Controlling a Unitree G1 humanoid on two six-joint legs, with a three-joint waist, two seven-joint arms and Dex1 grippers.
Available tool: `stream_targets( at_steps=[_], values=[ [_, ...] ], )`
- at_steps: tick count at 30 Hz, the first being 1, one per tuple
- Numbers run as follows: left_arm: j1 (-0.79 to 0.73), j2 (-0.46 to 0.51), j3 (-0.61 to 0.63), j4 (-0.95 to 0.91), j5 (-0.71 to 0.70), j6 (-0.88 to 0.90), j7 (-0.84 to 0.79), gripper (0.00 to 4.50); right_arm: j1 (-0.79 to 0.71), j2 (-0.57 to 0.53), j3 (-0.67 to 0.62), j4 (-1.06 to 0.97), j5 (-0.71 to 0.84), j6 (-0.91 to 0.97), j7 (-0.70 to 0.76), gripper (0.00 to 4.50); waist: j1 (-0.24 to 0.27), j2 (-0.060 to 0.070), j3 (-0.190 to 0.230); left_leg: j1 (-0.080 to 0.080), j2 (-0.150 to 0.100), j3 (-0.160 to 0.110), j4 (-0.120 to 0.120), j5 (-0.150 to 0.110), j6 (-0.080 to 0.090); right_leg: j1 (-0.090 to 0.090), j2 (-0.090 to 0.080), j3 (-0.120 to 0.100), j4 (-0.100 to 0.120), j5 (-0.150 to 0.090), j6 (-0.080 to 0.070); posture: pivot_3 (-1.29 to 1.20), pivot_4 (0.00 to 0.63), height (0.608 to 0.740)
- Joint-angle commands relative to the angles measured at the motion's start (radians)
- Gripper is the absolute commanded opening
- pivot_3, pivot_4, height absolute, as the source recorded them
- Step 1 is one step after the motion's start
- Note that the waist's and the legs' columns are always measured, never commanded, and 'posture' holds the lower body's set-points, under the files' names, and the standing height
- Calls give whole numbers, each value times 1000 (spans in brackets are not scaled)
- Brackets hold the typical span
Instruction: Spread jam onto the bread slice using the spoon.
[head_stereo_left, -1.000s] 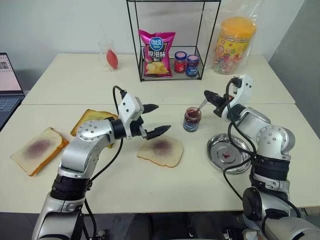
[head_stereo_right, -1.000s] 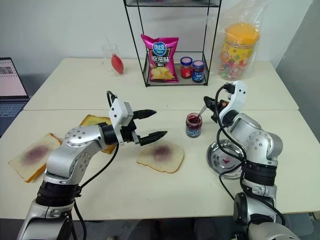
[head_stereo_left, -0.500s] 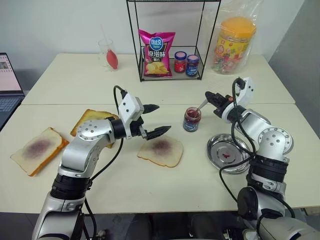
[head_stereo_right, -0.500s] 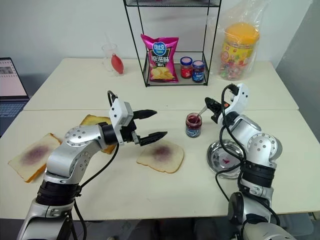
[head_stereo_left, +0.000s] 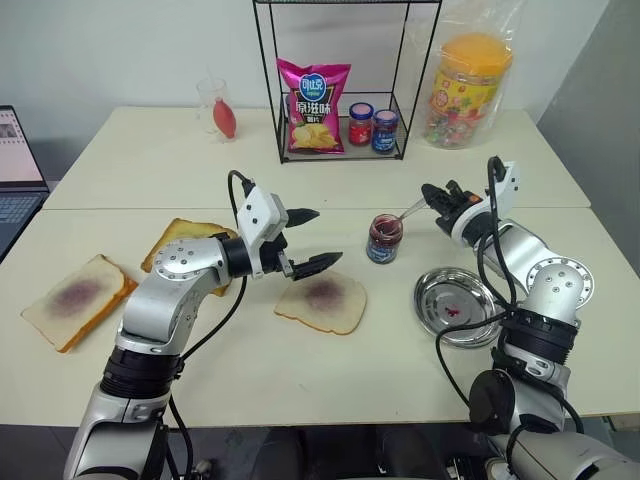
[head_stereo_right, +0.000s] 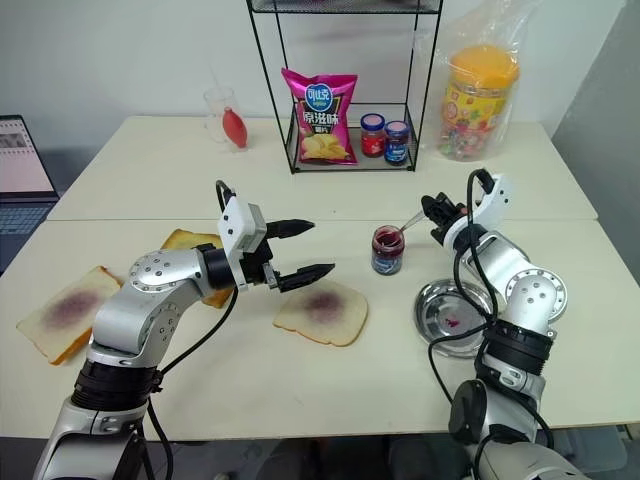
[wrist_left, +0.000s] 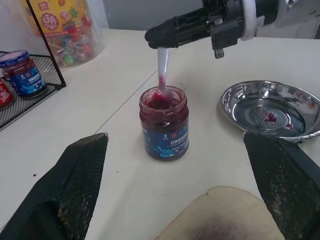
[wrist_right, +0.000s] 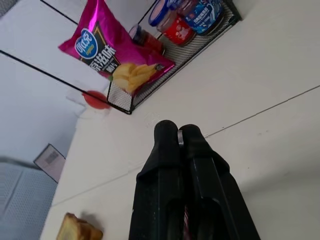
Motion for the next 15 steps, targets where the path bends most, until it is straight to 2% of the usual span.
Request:
stream_targets(
  at_steps=[1,15],
  values=[
    [-13,15,18,-17,-4,-18,-8,4500,-26,12,-45,-8,91,-30,-47,34,0,0,0,0,0,0,0,0,0,0,0,0,0,0,0,0,150,740],
    [-19,36,36,-20,-18,-21,-34,4500,-8,-2,-53,-21,335,-68,-127,34,-2,1,0,0,0,0,-1,0,0,0,0,0,0,0,0,0,150,740]
  ],
)
